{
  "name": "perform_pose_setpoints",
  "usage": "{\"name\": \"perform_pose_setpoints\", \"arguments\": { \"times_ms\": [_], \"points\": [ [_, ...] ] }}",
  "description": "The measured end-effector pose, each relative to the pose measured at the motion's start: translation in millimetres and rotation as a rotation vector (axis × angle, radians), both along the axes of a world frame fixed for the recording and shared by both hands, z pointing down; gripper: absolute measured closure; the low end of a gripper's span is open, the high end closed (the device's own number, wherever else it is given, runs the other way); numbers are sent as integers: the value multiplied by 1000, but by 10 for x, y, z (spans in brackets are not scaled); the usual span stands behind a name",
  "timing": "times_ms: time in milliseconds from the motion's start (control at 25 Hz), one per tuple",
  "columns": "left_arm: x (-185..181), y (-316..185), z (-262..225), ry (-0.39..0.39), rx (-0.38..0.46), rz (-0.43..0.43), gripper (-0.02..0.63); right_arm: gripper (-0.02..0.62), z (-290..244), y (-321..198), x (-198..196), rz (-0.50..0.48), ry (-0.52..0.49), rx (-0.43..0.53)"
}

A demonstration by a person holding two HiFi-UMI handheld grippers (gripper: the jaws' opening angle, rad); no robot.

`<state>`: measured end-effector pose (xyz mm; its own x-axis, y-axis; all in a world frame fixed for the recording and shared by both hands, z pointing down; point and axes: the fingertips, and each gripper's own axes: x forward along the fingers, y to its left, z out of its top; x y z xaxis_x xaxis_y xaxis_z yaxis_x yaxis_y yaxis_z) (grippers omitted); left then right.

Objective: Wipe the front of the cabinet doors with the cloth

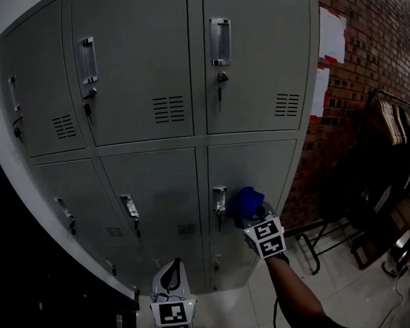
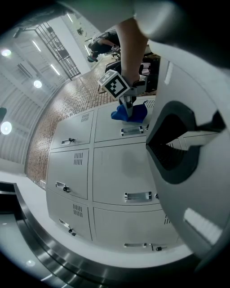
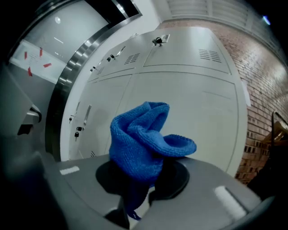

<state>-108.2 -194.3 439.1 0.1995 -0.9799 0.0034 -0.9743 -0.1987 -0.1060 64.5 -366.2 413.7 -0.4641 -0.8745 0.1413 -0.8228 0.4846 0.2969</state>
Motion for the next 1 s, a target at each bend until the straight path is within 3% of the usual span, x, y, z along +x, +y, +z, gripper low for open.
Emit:
{"name": "perform_pose_setpoints", "arguments": {
  "times_ms": [240,400,1000],
  "points": [
    [-86,18,-66,9,4,-12,594,511,63,31,-621,-101,22,-5],
    [-194,31,9,18,-4,-39,594,511,172,-43,-801,-119,55,-31],
    [-258,6,81,35,-16,-59,594,512,285,-180,-342,-71,97,-35]
  ]
}}
